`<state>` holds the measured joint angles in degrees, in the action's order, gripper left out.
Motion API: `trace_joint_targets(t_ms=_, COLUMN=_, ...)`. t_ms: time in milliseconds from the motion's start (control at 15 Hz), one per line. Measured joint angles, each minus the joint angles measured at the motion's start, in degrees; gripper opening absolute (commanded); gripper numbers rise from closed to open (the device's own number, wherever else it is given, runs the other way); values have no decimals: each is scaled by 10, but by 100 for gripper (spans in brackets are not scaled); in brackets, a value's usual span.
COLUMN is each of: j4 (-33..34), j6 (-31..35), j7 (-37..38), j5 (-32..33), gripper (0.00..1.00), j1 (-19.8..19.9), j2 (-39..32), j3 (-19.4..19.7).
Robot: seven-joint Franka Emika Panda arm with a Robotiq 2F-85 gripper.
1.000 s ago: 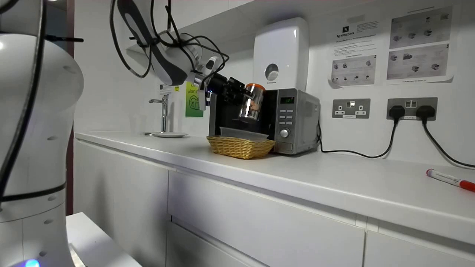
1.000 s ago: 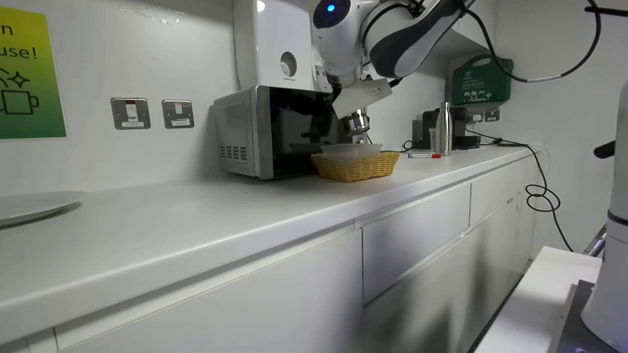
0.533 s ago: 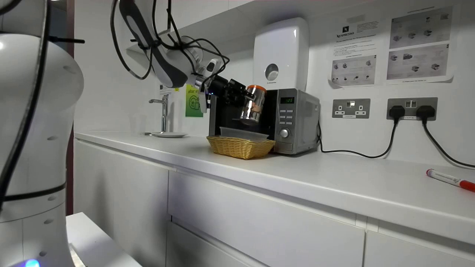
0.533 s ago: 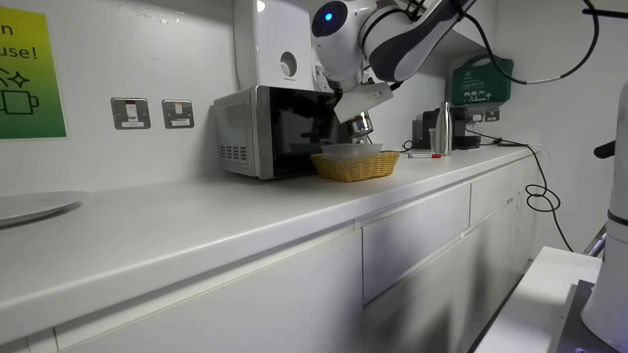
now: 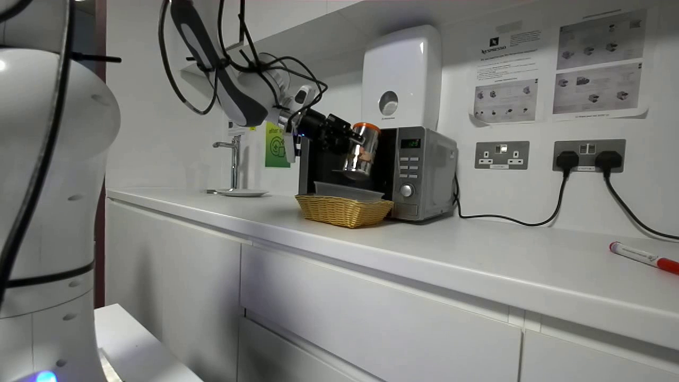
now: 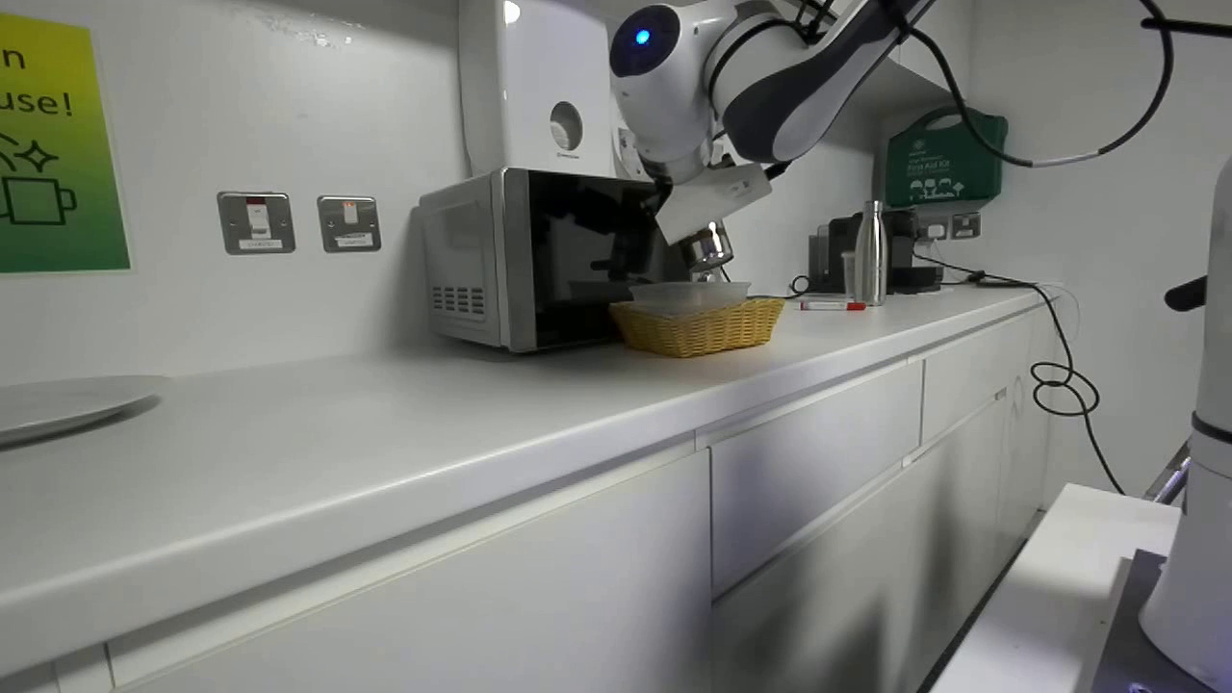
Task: Put the brown box in front of the microwave then put the flask in the colourless bowl
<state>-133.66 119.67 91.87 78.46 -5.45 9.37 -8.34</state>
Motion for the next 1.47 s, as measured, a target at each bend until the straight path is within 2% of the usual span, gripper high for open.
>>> trace_joint_targets(t_ms=467, j4=-1, j6=0, j7=-1, j5=-1, gripper=53, j1=-15, j2=-9, j3=-1)
trace_joint_targets(t_ms=1200, j4=-3, j6=1, j7=-3, j5=-5, gripper=53, j1=-15, j2=-23, j3=-1)
trace_joint_targets(t_ms=1267, j4=-3, j6=1, j7=-3, j5=-5, gripper=78, j1=-15, j2=-25, j3=-1)
trace_joint_targets(t_ms=1467, j4=-3, j6=1, j7=-4, j5=-5, gripper=78, j1=-15, j2=-27, j3=-1)
